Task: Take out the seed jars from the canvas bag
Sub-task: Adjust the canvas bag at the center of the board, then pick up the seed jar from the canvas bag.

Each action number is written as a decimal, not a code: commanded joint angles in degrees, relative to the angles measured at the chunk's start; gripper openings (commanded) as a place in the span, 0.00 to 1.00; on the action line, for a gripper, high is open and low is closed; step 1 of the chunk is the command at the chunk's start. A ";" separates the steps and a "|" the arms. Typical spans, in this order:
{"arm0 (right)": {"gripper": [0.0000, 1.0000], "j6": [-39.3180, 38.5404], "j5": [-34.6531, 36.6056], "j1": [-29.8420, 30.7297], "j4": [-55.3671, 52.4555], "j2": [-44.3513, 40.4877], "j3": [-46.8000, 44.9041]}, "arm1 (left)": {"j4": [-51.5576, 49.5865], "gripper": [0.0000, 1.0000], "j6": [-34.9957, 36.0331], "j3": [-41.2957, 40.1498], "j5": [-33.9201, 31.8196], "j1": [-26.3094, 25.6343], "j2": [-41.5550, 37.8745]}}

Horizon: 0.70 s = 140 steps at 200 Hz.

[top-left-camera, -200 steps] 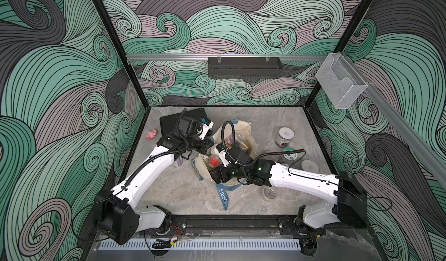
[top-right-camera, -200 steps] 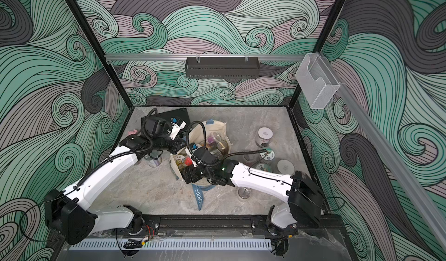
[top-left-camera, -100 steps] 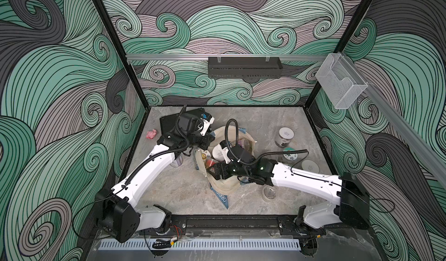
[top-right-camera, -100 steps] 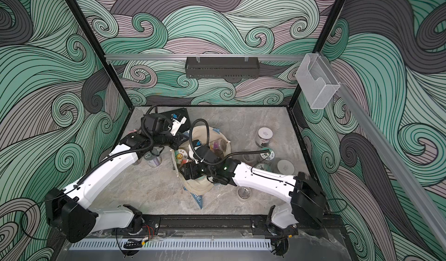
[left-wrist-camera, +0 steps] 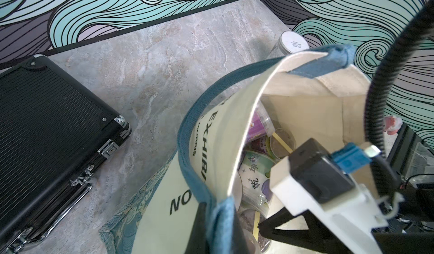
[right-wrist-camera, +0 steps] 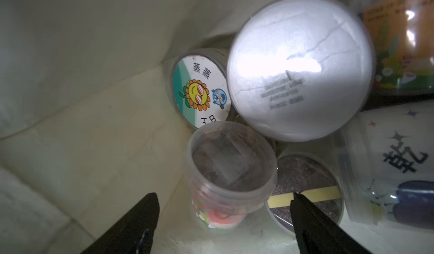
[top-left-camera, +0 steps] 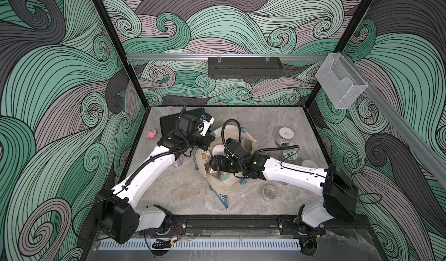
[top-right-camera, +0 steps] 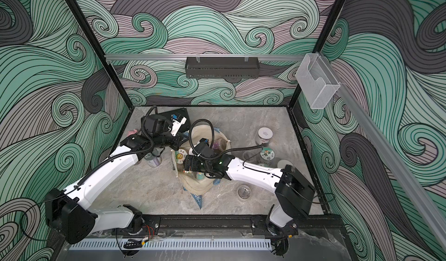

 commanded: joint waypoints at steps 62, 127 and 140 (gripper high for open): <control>0.84 3.12 -0.22 -0.45 -6.29 7.66 8.33 | 4.96 0.00 -1.64 1.50 1.97 -0.41 -0.72; 0.76 2.36 -0.54 -0.45 -8.14 13.20 12.59 | 4.51 0.00 -2.56 1.95 1.98 -0.09 -0.63; 0.72 1.90 -0.10 -0.54 -8.76 13.16 13.27 | 4.19 0.00 -2.73 2.19 1.65 0.26 -0.61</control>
